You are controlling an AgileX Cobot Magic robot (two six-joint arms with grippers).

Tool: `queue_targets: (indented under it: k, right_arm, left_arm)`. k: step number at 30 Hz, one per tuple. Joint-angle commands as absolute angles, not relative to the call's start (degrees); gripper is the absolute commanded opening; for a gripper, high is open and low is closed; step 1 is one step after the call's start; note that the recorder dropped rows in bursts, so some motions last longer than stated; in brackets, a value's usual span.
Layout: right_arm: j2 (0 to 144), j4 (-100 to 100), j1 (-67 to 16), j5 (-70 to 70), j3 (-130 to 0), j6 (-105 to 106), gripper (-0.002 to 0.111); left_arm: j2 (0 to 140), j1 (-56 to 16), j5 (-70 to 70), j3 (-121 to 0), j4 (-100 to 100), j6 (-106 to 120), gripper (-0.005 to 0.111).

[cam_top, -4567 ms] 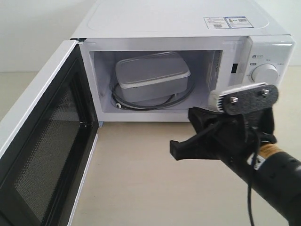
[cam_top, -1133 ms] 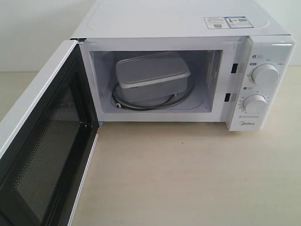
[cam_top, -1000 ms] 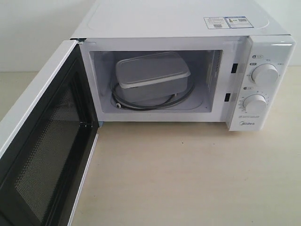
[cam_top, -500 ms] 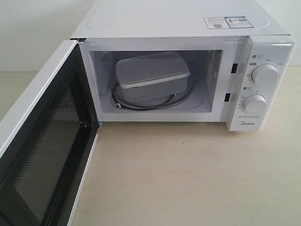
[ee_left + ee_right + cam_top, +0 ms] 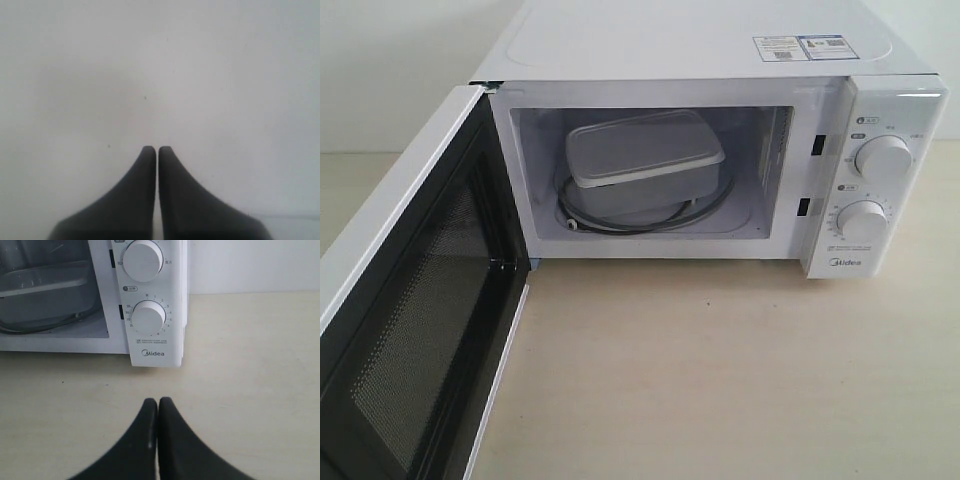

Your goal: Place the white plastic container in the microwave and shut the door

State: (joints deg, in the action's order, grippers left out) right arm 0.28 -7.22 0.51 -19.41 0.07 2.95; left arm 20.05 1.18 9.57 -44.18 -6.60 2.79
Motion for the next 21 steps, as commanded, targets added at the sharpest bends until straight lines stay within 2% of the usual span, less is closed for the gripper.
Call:
queue_targets:
  k: [1,4,6,8,16,21]
  right_arm:
    - [0.0,-7.1,0.6,-19.1,0.0,3.1,0.000]
    - [0.0,-7.1,0.6,-19.1,0.0,3.1,0.000]
    - [0.0,-7.1,0.6,-19.1,0.0,3.1,0.000]
    - [0.0,-7.1,0.6,-19.1,0.0,3.1,0.000]
    - [0.0,-7.1,0.6,-19.1,0.0,3.1,0.000]
    - [0.0,-7.1,0.6,-19.1,0.0,3.1,0.000]
  left_arm:
    - [20.4,0.8,6.3,-44.7,-6.7,3.1,0.004]
    - [20.4,0.8,12.9,-44.7,-6.7,3.1,0.004]
    - [21.1,0.8,22.3,-45.4,-6.7,3.1,0.004]
    - [23.6,0.8,34.8,-48.0,-6.7,3.1,0.004]
    - [38.8,0.8,66.4,-60.8,-8.2,3.1,0.004]
    - [47.2,0.8,70.0,-62.6,-13.6,4.2,0.004]
